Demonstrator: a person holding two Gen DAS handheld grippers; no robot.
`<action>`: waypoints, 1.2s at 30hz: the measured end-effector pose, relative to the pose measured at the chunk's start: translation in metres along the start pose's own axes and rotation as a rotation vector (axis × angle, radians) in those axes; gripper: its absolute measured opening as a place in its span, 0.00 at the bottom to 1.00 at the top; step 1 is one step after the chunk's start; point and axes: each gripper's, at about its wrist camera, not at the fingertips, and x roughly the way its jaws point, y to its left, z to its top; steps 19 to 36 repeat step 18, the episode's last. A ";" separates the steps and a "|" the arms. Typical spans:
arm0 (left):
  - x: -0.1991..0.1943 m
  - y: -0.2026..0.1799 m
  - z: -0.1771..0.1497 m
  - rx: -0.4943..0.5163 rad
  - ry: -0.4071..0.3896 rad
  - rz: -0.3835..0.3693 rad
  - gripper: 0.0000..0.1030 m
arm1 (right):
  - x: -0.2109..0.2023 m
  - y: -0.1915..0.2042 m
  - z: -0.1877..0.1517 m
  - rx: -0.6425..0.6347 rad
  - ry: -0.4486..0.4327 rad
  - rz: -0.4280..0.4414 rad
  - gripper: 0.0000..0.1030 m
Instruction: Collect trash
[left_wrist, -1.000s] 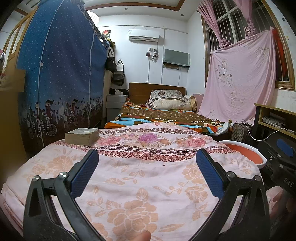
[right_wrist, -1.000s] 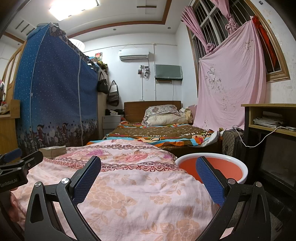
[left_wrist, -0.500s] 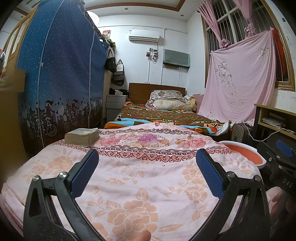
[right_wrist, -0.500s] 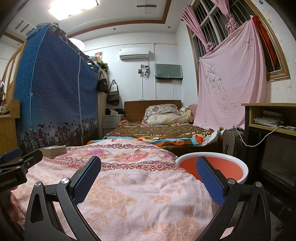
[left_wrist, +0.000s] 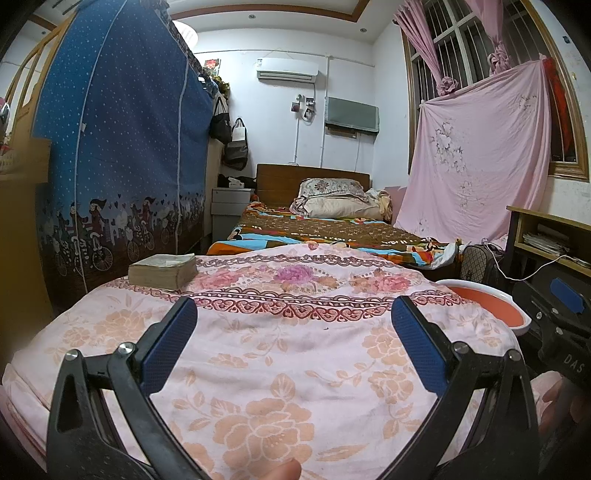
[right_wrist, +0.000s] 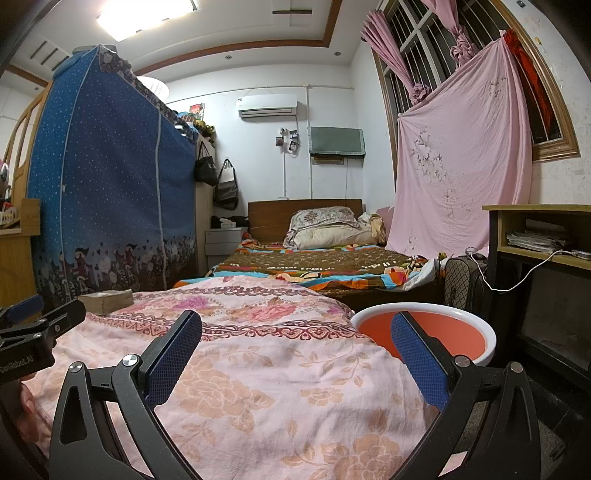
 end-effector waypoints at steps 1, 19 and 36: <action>0.000 -0.001 0.000 -0.001 0.000 -0.002 0.89 | 0.000 0.000 0.000 0.000 0.000 0.000 1.00; 0.002 -0.004 0.002 0.018 0.009 0.020 0.89 | 0.000 0.002 0.000 0.000 0.003 0.000 1.00; 0.002 -0.004 0.002 0.018 0.009 0.020 0.89 | 0.000 0.002 0.000 0.000 0.003 0.000 1.00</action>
